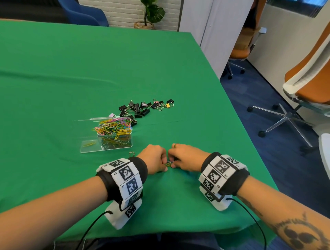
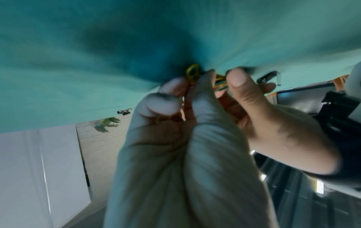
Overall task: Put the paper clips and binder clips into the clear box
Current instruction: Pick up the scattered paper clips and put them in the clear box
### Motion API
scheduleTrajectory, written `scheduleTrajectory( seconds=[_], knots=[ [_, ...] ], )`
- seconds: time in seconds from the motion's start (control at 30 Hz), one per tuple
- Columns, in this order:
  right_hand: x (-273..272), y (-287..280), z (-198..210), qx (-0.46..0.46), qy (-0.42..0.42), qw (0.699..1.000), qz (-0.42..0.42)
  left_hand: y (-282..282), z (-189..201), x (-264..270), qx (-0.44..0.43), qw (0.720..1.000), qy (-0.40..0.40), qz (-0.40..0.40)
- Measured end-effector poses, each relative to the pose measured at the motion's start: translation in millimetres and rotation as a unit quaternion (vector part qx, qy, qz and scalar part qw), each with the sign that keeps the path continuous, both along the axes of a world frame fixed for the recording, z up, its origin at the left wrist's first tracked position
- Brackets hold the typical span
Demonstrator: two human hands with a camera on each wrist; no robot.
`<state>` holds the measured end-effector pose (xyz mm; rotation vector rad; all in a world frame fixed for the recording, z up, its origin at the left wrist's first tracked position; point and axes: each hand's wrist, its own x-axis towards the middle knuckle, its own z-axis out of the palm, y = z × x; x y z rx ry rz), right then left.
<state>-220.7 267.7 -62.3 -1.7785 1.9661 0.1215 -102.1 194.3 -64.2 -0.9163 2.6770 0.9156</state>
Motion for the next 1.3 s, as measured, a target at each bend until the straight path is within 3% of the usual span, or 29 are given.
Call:
scheduleTrajectory(
  seconds=[0.23, 0.47, 0.63, 0.83, 0.93, 1.03, 1.13, 1.3],
  knots=[
    [-2, 10, -3, -0.042, -0.026, 0.997, -0.058, 3, 3, 0, 0.044, 0.998, 0.023, 0.024],
    [-22, 19, 8, -0.086, -0.085, 0.983, -0.138, 4, 1, -1, 0.028, 0.999, 0.015, 0.019],
    [-16, 22, 10, -0.077, -0.107, 0.983, -0.13, 5, 4, -2, -0.008, 1.0, 0.024, 0.006],
    [-1, 14, 1, -0.05, -0.027, 0.994, -0.09, 19, 10, 1, -0.057, 0.998, 0.003, -0.016],
    [-1, 12, 3, -0.041, -0.008, 0.996, -0.082, 11, 33, 19, -0.103, 0.994, 0.014, -0.024],
    [-2, 11, 4, -0.056, -0.01, 0.996, -0.071, -20, 74, 48, -0.1, 0.993, 0.063, 0.021],
    [-2, 12, 5, -0.058, -0.017, 0.995, -0.082, -55, 102, 76, -0.084, 0.981, 0.132, 0.116],
    [-1, 11, 5, -0.041, -0.026, 0.994, -0.101, -92, 98, 93, -0.074, 0.968, 0.137, 0.196]
  ],
)
